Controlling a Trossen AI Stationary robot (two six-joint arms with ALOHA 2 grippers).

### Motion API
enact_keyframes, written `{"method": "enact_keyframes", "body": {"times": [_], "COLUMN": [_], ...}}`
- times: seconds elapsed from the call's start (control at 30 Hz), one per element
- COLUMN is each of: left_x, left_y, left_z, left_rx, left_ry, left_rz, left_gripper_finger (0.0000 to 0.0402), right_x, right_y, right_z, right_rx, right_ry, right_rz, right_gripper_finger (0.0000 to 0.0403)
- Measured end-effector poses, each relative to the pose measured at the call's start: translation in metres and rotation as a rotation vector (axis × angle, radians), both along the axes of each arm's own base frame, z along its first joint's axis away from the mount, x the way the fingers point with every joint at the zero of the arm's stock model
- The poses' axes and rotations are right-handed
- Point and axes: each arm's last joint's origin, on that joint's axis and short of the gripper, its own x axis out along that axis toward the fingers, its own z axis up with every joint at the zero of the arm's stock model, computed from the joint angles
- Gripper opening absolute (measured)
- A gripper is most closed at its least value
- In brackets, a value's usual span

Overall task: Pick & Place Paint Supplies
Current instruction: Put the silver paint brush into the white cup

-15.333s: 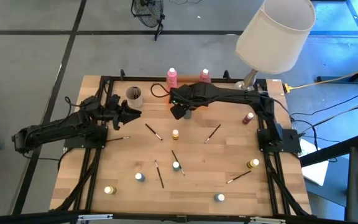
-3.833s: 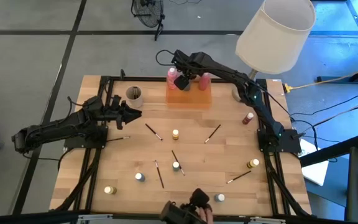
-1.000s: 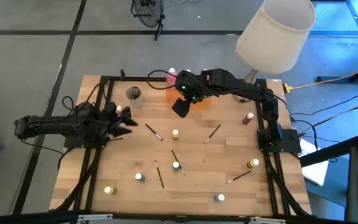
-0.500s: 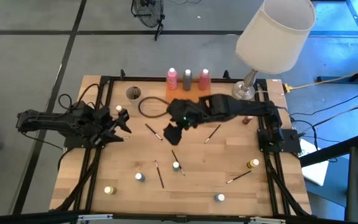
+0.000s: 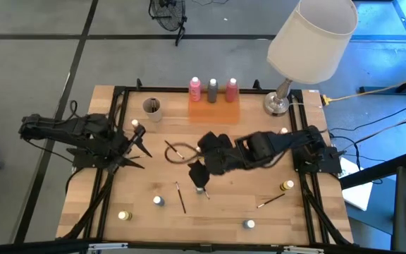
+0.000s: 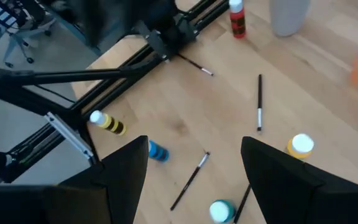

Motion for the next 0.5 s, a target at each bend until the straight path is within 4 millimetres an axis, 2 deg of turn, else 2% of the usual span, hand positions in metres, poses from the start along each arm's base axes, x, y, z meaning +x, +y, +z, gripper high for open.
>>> {"method": "enact_keyframes", "body": {"times": [0.13,0.27,0.5], "left_x": [0.006,0.012,0.018], "left_y": [-0.002,-0.004,-0.006], "left_z": [-0.006,-0.014,-0.020], "left_rx": [0.091,0.110,-0.106], "left_ry": [0.121,0.213,0.357], "left_rz": [0.065,0.136,0.184], "left_gripper_finger": [0.0203,0.0203,0.0203], "right_x": [-0.007,-0.012,-0.019], "right_y": [0.016,0.027,0.031], "right_z": [0.001,0.002,0.001], "right_rx": [-0.016,-0.073,-0.183], "right_ry": [-0.026,-0.060,-0.069], "right_rz": [-0.027,-0.073,-0.137], "right_gripper_finger": [0.0262,0.0262,0.0262]}}
